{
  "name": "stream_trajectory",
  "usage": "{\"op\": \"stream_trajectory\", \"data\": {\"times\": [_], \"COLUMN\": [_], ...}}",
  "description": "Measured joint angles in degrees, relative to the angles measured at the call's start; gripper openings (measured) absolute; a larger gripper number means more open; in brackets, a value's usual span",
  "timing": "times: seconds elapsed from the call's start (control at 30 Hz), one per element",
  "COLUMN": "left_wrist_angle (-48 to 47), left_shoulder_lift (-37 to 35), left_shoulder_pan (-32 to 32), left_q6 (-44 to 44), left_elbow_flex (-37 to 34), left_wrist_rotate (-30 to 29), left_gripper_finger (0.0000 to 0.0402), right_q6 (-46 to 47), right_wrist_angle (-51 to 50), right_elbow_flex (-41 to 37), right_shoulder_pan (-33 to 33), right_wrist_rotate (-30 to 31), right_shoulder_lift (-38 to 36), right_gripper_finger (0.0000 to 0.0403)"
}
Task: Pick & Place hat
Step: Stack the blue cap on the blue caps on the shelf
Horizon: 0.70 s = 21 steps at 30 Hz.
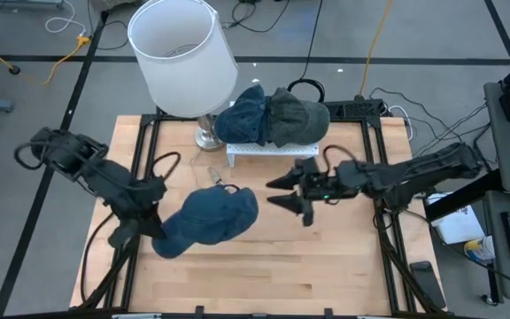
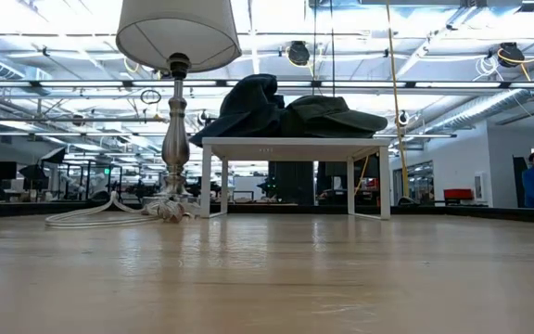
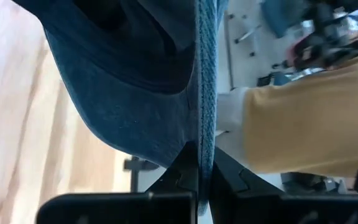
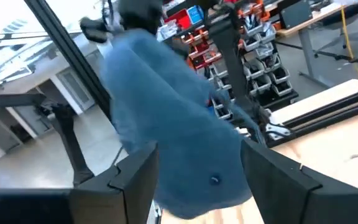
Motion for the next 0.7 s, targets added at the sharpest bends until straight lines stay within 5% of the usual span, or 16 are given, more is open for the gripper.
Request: {"op": "stream_trajectory", "data": {"times": [0.33, 0.43, 0.7], "left_wrist_angle": [2.43, 2.92, 11.78], "left_shoulder_lift": [2.66, 4.14, 9.62], "left_shoulder_pan": [5.59, 8.61, 16.01], "left_q6": [5.5, 7.49, 12.29], "left_elbow_flex": [0.0, 0.0, 0.0], "left_wrist_rotate": [6.24, 11.13, 28.03], "left_gripper_finger": [0.0008, 0.0008, 0.0008], "right_q6": [1.5, 1.17, -0.74], "right_wrist_angle": [18.09, 23.55, 19.46], "right_elbow_flex": [-0.03, 0.86, 7.34], "right_shoulder_pan": [-0.36, -0.4, 0.01], "right_wrist_rotate": [-1.82, -4.74, -9.83], "right_shoulder_lift": [10.59, 11.92, 14.17], "right_gripper_finger": [0.0221, 0.0221, 0.0221]}}
